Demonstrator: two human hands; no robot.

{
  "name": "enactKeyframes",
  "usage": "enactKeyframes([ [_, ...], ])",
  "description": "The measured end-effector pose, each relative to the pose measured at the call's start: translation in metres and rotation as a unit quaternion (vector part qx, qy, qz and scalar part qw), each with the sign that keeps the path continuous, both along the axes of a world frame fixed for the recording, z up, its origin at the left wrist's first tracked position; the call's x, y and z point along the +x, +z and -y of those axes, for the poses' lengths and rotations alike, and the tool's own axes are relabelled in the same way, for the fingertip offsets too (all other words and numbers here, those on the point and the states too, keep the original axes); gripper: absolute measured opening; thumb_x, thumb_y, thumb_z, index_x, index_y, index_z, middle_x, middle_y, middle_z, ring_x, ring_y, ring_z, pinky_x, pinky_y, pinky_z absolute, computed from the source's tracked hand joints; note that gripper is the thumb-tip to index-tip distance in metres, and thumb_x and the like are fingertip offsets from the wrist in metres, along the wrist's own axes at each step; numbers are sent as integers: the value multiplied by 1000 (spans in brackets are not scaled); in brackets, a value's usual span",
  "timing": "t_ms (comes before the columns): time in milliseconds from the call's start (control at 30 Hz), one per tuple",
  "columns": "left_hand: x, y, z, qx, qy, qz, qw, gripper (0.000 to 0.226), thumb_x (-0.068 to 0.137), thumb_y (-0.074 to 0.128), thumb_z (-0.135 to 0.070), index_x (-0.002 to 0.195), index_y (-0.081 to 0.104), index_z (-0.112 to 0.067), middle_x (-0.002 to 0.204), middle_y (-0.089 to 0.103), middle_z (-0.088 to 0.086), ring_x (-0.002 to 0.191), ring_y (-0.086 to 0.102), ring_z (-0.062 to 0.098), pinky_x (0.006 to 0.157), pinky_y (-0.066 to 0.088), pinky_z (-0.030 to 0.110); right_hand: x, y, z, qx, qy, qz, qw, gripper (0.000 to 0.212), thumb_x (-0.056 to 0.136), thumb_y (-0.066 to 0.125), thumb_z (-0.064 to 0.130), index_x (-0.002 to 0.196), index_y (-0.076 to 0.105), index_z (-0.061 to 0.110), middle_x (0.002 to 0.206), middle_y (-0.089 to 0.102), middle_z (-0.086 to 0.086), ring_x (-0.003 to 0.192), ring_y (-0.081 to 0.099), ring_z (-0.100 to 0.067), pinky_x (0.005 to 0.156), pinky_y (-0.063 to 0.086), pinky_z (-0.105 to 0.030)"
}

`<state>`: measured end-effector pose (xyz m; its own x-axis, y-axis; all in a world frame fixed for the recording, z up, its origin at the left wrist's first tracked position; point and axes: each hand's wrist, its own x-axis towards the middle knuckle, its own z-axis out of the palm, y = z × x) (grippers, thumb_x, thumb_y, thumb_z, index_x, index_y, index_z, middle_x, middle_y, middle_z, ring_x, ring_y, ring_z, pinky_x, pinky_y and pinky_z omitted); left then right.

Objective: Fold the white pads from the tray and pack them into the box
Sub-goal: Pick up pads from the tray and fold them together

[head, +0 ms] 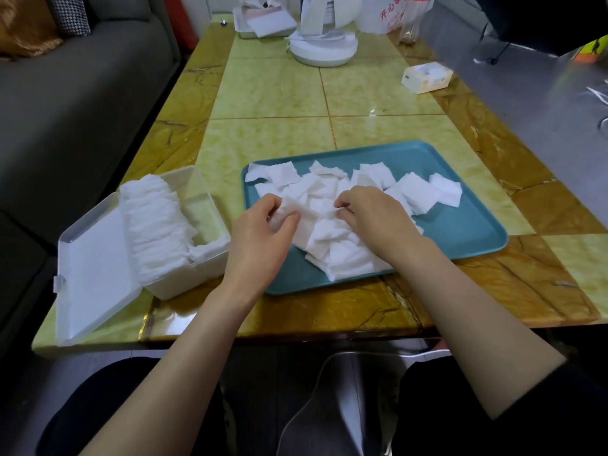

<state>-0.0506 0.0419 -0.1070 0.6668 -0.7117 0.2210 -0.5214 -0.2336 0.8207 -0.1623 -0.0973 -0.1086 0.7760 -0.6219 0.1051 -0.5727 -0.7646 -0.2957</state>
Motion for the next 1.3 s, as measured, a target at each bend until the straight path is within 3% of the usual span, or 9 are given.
enactKeyframes([
  [133, 2, -1, -1, 3, 6, -23, 1000, 20, 92, 56, -20, 89, 55, 0, 79, 58, 15, 70, 51, 24, 61, 41, 25, 1, 3, 1, -40, -26, 60, 997, 22, 97, 45, 22, 105, 63, 12, 101, 63, -6, 97, 54, -23, 72, 39, -31],
  [233, 3, 0, -1, -1, 22, -55, 998, 8, 94, 54, -19, 91, 54, -11, 84, 61, 2, 81, 57, 20, 67, 45, 26, -3, 14, -6, -26, -34, 176, 983, 18, 95, 49, 23, 96, 62, 10, 81, 57, -1, 82, 52, -19, 65, 34, -25],
  [333, 3, 0, 1, 1, 26, -72, 997, 15, 95, 52, -19, 84, 46, -28, 81, 56, -9, 75, 54, 11, 61, 40, 15, -4, 28, -20, 175, -43, 322, 929, 15, 94, 53, 19, 85, 60, 9, 67, 59, 2, 66, 55, -11, 58, 36, -12],
  [433, 1, -1, 4, -2, 28, -92, 995, 22, 94, 50, -16, 82, 41, -32, 78, 52, -12, 68, 49, 4, 57, 39, 9, -3, 38, -35, 452, 1, 355, 819, 13, 96, 50, 15, 94, 61, 9, 67, 63, 7, 60, 59, -1, 55, 43, -12],
  [533, 1, -2, 6, -16, 20, -107, 994, 13, 93, 50, -16, 100, 51, -28, 87, 57, -15, 83, 58, 9, 80, 53, 31, -3, 40, -39, 548, 50, 331, 767, 22, 97, 46, 17, 110, 59, 5, 80, 64, 0, 64, 61, -3, 57, 46, -13],
  [633, 0, 0, 7, -21, 12, -131, 991, 22, 90, 50, -13, 109, 56, -23, 103, 63, -9, 98, 60, 15, 86, 53, 47, -2, 35, -39, 510, 17, 312, 801, 18, 98, 46, 17, 102, 60, 8, 79, 65, -2, 64, 63, -5, 58, 49, -15],
  [933, -5, 8, 8, -62, -16, -238, 969, 27, 99, 40, -15, 108, 65, -24, 109, 68, -3, 106, 62, 18, 93, 51, 41, 4, 21, -38, 470, -53, 280, 836, 12, 96, 50, 14, 98, 59, 7, 74, 66, -3, 60, 66, -3, 53, 49, -14],
  [1167, -7, 11, 7, -95, -29, -279, 955, 37, 97, 39, -7, 87, 64, -32, 84, 69, -14, 76, 65, 0, 65, 52, 16, 4, 21, -36, 458, -23, 275, 845, 8, 95, 51, 9, 95, 58, 6, 67, 63, -1, 55, 62, 1, 52, 49, -13],
  [1300, -8, 14, 12, -89, -18, -316, 944, 10, 82, 54, -29, 83, 64, -26, 83, 68, -3, 77, 64, 12, 76, 52, 32, 5, 18, -36, 448, -46, 280, 848, 11, 93, 55, 13, 97, 60, 4, 70, 66, -4, 57, 63, 0, 53, 49, -14],
])
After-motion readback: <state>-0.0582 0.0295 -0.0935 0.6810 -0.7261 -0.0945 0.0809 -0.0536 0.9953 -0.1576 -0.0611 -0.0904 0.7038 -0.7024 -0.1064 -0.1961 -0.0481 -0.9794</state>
